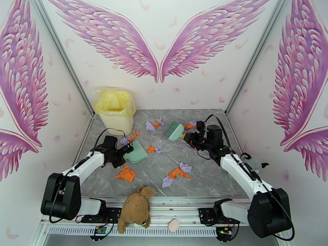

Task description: Sweep away the paper scraps from the table

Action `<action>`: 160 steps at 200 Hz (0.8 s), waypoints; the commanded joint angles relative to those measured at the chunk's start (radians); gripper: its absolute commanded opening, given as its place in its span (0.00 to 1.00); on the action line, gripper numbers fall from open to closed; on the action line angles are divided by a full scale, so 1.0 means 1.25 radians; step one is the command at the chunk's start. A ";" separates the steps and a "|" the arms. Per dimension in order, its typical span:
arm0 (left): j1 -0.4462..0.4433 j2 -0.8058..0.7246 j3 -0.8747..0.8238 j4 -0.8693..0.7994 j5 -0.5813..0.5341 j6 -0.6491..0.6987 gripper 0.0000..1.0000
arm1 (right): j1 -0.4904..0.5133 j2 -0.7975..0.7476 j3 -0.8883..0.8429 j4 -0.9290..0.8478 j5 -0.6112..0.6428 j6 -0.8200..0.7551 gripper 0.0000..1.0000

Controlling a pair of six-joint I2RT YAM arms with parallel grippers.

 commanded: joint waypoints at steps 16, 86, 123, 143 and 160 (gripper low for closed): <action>-0.015 -0.086 0.052 -0.136 -0.011 -0.039 0.00 | -0.007 -0.010 -0.012 0.001 -0.008 -0.012 0.09; -0.028 -0.178 0.192 -0.208 0.051 -0.317 0.00 | -0.011 0.030 0.074 -0.143 0.006 -0.103 0.09; -0.024 -0.281 0.205 -0.211 0.067 -0.385 0.00 | -0.010 0.107 0.153 -0.205 -0.045 -0.145 0.08; -0.023 -0.347 0.202 -0.196 0.048 -0.430 0.00 | 0.007 0.181 0.213 -0.226 -0.104 -0.153 0.07; -0.019 -0.374 0.212 -0.204 0.020 -0.477 0.00 | 0.054 0.242 0.292 -0.275 -0.116 -0.187 0.05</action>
